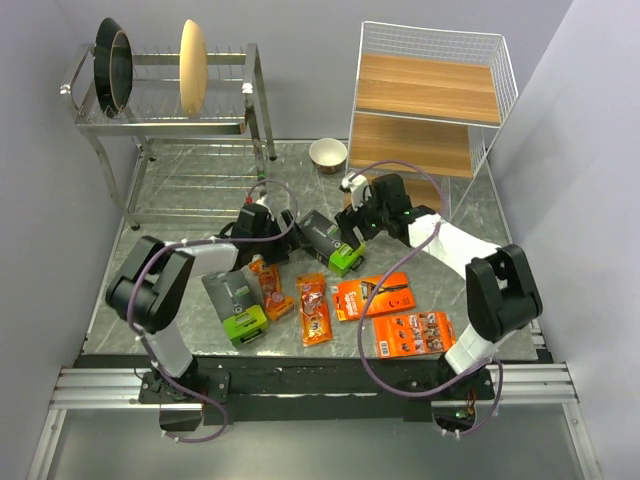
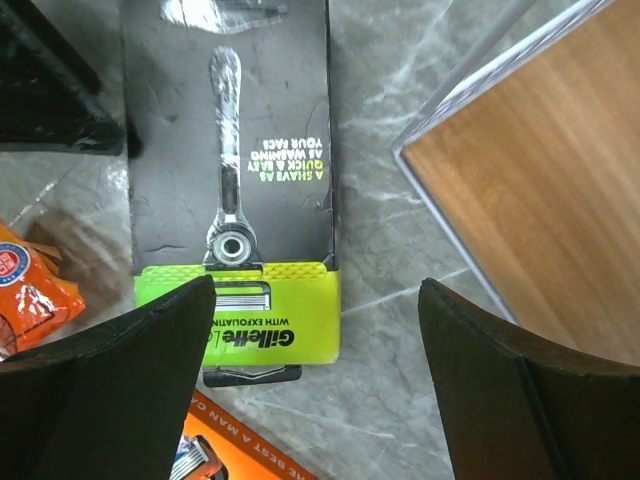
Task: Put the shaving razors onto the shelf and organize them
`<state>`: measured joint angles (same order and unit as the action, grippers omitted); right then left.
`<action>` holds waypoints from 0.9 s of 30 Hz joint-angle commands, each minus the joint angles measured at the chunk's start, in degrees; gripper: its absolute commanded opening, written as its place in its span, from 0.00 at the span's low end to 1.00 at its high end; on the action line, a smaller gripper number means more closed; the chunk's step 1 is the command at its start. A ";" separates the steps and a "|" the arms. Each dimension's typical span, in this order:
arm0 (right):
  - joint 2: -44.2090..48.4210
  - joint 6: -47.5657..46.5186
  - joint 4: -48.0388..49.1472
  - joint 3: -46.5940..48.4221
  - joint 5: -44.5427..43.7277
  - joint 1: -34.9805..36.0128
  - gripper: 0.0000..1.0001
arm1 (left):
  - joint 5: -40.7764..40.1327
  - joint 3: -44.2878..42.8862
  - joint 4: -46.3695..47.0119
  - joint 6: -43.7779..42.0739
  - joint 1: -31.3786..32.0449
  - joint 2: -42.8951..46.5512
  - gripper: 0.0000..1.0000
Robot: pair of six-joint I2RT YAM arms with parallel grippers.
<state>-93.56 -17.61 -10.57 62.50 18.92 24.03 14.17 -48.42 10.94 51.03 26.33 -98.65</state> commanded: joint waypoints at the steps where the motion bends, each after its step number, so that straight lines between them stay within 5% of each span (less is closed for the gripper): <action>1: -2.94 2.65 -3.31 4.56 0.33 0.31 0.85 | 2.08 -1.85 6.28 7.76 0.13 -4.25 1.00; 6: -2.25 5.39 -2.71 1.94 3.23 1.36 0.79 | 3.49 1.04 11.29 12.69 1.70 -7.25 0.99; 13: -0.58 12.67 -5.08 -1.50 9.12 4.70 0.55 | 4.28 0.96 12.70 12.87 2.85 -9.54 1.00; 18: 2.94 17.16 -1.91 -6.16 8.60 8.92 0.51 | 6.74 1.67 15.17 12.17 4.17 -10.86 0.83; 27: 15.76 21.02 -5.25 -6.16 -1.58 6.56 0.56 | 1.30 -2.29 2.78 11.21 5.75 -14.46 0.59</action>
<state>-84.68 0.54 -14.70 55.11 23.40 33.17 19.00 -50.65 24.62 64.34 30.94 -109.21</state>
